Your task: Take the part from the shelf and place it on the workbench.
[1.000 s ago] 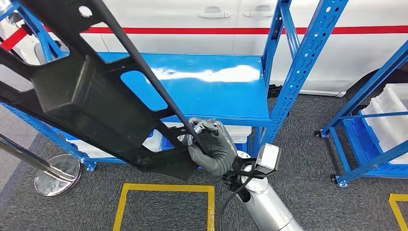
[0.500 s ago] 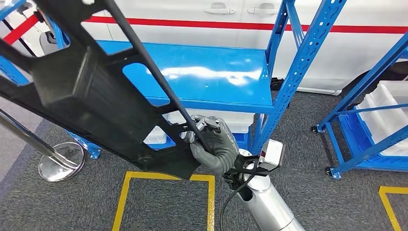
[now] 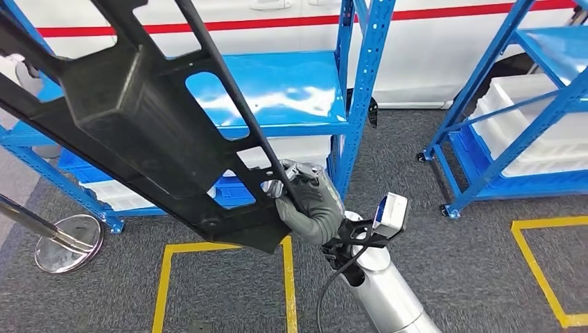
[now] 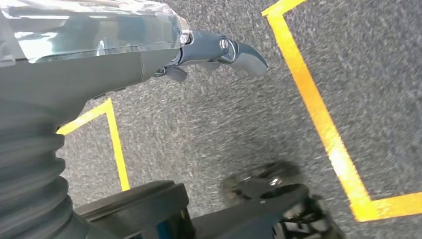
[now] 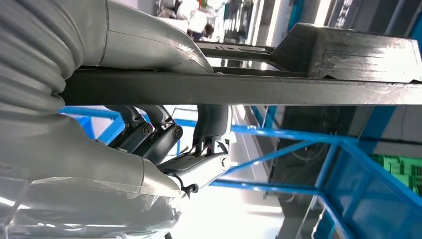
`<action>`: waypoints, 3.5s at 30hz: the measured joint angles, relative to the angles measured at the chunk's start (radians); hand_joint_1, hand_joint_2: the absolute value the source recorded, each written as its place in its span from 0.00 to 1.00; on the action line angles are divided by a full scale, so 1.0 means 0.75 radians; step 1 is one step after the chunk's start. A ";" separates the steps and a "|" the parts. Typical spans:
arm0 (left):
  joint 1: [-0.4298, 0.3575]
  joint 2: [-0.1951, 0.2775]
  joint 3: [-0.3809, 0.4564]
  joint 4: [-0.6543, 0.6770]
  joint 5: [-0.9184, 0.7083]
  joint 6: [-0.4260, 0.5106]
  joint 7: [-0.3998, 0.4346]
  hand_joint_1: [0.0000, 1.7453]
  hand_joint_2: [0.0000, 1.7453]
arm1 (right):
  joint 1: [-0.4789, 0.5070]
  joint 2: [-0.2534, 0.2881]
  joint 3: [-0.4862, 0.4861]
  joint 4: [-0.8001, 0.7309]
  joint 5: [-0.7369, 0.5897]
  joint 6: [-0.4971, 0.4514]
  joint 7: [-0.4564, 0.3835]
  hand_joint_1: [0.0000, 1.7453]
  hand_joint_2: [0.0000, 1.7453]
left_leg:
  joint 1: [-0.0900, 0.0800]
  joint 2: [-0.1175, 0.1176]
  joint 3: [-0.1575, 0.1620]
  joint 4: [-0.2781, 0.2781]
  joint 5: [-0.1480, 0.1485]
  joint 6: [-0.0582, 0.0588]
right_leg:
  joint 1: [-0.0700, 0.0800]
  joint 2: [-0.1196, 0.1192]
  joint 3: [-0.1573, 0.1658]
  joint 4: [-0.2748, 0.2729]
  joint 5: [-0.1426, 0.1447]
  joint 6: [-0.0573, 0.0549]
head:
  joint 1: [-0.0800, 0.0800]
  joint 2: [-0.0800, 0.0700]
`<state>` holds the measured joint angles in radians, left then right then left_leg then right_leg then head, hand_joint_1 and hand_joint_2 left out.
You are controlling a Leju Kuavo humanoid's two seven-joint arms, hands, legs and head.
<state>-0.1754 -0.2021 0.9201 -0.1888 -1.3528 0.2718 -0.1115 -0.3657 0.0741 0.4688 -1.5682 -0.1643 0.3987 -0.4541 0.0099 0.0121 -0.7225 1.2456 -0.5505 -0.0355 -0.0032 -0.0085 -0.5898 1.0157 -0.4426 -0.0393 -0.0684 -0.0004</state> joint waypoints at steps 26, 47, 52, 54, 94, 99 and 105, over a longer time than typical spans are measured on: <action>0.001 -0.001 0.003 0.000 0.017 -0.003 -0.008 0.00 1.00 | -0.008 0.020 -0.005 -0.004 0.030 -0.022 -0.006 1.00 1.00 | -0.011 -0.002 0.077 -0.331 0.283 0.041 | 0.015 0.004 0.118 -0.049 -0.056 0.020 | 0.001 0.000; 0.014 0.012 0.005 -0.001 0.025 -0.004 -0.022 0.00 1.00 | -0.007 0.028 -0.006 0.022 0.035 -0.021 -0.026 1.00 1.00 | 0.015 -0.012 0.154 -0.310 0.185 0.056 | -0.028 0.005 -0.227 0.395 -0.151 0.107 | 0.001 0.000; 0.017 0.012 0.005 -0.001 0.029 -0.003 -0.021 0.00 1.00 | -0.028 0.033 -0.005 0.039 0.029 -0.016 -0.029 1.00 1.00 | -0.003 -0.012 0.064 -0.303 0.261 0.048 | 0.004 0.005 0.067 0.115 -0.084 0.049 | 0.001 0.000; 0.017 0.011 0.006 -0.001 0.031 -0.001 -0.020 0.00 1.00 | -0.040 0.038 -0.005 0.042 0.024 -0.015 -0.036 1.00 1.00 | 0.001 -0.011 0.058 -0.312 0.291 0.033 | 0.017 0.005 0.141 -0.008 -0.119 0.036 | 0.001 0.000; 0.038 0.014 0.027 -0.003 0.043 -0.010 0.001 0.00 1.00 | -0.067 0.056 -0.005 0.134 0.008 0.009 -0.037 1.00 1.00 | 0.016 -0.028 -0.022 0.047 0.037 -0.020 | -0.003 -0.040 0.064 -0.036 -0.037 0.006 | 0.001 0.000; 0.043 0.014 0.034 -0.003 0.044 -0.005 0.002 0.00 1.00 | -0.067 0.065 -0.005 0.135 0.017 0.015 -0.035 1.00 1.00 | -0.006 0.049 0.213 -0.314 0.144 0.018 | 0.008 -0.105 0.051 -0.019 -0.037 0.020 | 0.001 0.000; 0.048 0.014 0.036 -0.003 0.044 -0.001 0.001 0.00 1.00 | -0.070 0.079 -0.002 0.129 0.023 0.024 -0.025 1.00 1.00 | 0.000 0.002 0.210 -0.367 0.175 0.066 | 0.004 -0.070 0.005 0.084 -0.105 0.061 | 0.001 0.000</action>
<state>-0.1394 -0.1915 0.9470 -0.1907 -1.3195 0.2710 -0.1105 -0.4181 0.1334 0.4676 -1.4712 -0.1474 0.4165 -0.4730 0.0100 0.0137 -0.5651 0.9700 -0.4195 0.0141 -0.0003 -0.0613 -0.5863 1.0787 -0.5215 0.0064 -0.0676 -0.0004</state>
